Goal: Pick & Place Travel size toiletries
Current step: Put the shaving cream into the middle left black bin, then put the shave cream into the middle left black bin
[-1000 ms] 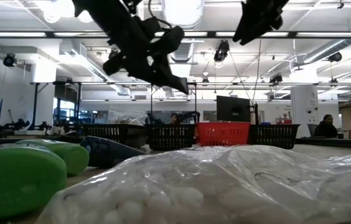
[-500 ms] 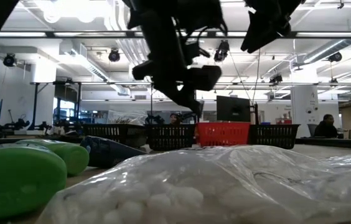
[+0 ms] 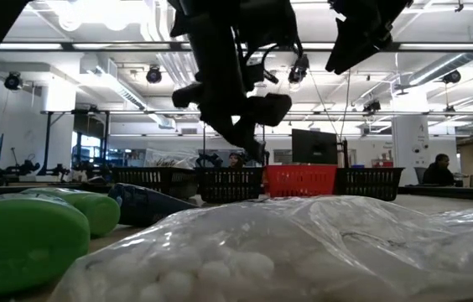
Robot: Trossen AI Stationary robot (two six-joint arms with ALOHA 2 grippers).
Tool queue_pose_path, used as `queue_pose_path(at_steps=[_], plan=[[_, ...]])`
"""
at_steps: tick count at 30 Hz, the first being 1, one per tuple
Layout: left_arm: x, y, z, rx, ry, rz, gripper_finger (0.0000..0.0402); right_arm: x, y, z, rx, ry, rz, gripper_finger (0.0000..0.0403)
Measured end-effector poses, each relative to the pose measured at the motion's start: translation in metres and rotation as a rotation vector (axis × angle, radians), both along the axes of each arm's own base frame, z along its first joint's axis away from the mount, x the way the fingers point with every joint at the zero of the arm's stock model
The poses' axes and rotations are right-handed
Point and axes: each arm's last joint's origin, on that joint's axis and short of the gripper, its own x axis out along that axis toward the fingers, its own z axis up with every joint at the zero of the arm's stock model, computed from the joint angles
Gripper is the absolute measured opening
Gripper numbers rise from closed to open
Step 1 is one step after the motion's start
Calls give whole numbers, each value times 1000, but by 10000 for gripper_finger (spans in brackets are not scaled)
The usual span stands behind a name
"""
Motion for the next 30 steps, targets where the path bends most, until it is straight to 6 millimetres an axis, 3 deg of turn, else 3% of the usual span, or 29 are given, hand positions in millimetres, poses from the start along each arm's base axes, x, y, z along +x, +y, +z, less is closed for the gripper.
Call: queue_pose_path(at_steps=[7, 14, 25, 30], plan=[[-4, 14, -18, -58, -10, 27, 142, 0, 0, -2, -8, 15, 11, 253], [1, 29, -18, -94, -83, 42, 154, 0, 0, -2, -10, 16, 13, 249], [4, 24, -17, -168, -106, 2, 213, 0, 0, -2, -10, 17, 14, 227], [-1, 20, 0, -180, -132, -24, 231, 0, 0, -2, -9, 18, 14, 232]])
